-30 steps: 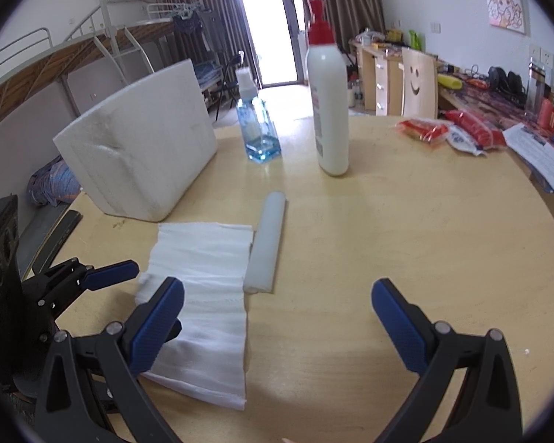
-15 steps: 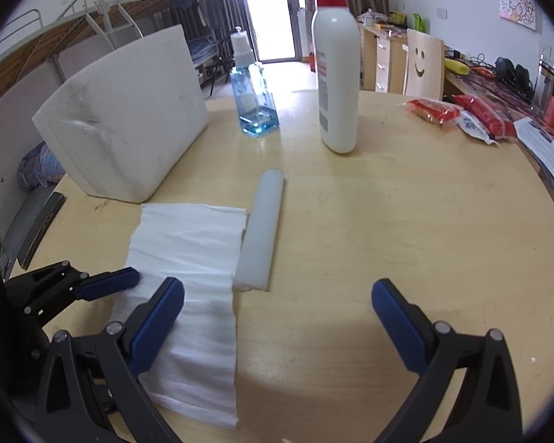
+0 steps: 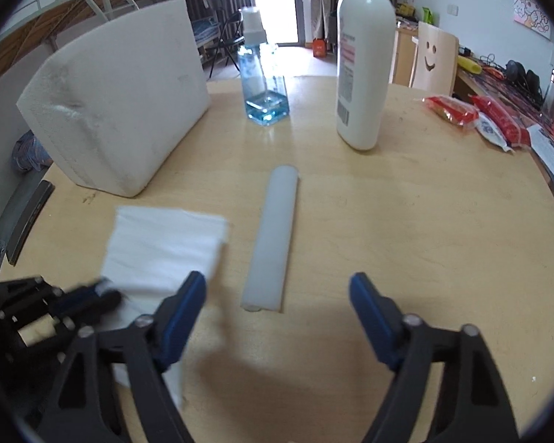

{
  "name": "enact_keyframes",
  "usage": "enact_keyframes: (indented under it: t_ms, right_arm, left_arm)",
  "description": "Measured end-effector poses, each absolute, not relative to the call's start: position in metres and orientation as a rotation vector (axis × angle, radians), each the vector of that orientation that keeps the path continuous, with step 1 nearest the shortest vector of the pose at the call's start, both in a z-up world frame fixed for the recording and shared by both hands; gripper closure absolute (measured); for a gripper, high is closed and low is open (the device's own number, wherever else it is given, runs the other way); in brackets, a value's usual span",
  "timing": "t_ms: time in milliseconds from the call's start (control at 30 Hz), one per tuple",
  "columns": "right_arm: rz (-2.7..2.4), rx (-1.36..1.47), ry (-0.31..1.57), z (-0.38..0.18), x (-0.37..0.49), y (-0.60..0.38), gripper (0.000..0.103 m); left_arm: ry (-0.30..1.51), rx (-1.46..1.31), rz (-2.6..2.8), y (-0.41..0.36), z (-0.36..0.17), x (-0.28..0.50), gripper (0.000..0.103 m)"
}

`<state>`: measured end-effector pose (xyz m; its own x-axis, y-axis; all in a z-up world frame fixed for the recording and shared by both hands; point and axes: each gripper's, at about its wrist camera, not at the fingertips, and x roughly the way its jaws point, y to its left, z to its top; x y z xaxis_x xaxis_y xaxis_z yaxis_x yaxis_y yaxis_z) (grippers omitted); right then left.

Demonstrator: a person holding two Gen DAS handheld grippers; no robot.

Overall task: Organize soft objects
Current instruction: 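Grasp the white foam roll with the right gripper while the left gripper holds the tissue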

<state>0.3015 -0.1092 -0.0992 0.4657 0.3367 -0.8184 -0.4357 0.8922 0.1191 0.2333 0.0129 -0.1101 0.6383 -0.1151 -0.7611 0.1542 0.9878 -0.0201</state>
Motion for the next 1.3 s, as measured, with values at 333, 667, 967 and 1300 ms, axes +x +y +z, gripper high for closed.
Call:
enact_keyframes:
  t_ms: [333, 667, 967, 1300]
  right_arm:
    - [0.418, -0.148, 0.983, -0.101, 0.305, -0.103, 0.045]
    - [0.457, -0.173, 0.984, -0.099, 0.299, -0.088, 0.077]
    - [0.514, -0.058, 0.955, -0.098, 0.298, -0.107, 0.080]
    - [0.525, -0.041, 0.903, -0.091, 0.292, -0.110, 0.080]
  left_arm:
    - [0.860, -0.027, -0.070, 0.046, -0.109, 0.230, 0.096]
    - [0.871, -0.055, -0.098, 0.045, -0.112, 0.231, 0.096]
    - [0.870, -0.078, -0.108, 0.049, -0.111, 0.227, 0.096]
    - [0.839, -0.076, -0.096, 0.050, -0.107, 0.221, 0.096]
